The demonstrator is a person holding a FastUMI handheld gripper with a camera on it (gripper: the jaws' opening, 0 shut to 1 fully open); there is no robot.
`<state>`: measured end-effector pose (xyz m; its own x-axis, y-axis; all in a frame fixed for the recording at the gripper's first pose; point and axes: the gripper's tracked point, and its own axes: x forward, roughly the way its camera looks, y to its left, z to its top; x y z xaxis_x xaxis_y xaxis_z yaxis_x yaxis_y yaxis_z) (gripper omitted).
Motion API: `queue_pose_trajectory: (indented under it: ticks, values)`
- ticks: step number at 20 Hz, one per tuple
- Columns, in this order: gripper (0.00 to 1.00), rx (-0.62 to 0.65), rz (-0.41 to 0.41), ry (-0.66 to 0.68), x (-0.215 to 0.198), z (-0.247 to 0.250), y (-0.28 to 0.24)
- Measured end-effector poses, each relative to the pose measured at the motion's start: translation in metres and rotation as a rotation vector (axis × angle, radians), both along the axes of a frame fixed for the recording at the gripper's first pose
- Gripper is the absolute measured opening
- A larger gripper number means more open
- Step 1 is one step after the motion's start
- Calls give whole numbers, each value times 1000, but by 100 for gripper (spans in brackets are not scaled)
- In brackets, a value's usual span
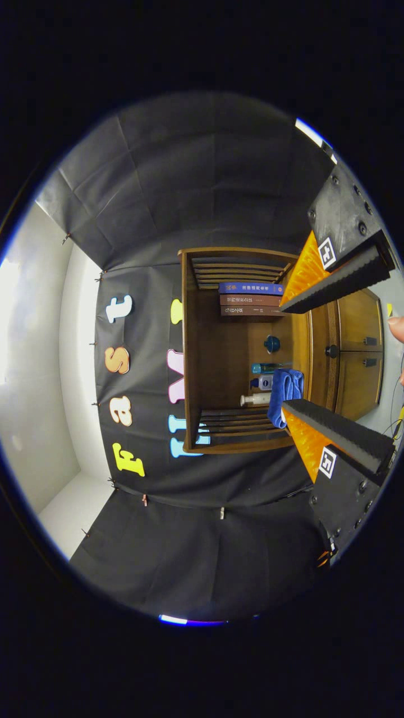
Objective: Pull open the drawer, take out the items inside it, and place them on the countertop above the cabinet.
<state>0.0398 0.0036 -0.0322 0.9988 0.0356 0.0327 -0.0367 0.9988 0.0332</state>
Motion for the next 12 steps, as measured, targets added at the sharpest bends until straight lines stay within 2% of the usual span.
queue_pose_trajectory:
  ticks: [8,12]
  values:
    - [99,20,35,52,82,-100,7]
    - [99,-27,6,88,124,-155,4]
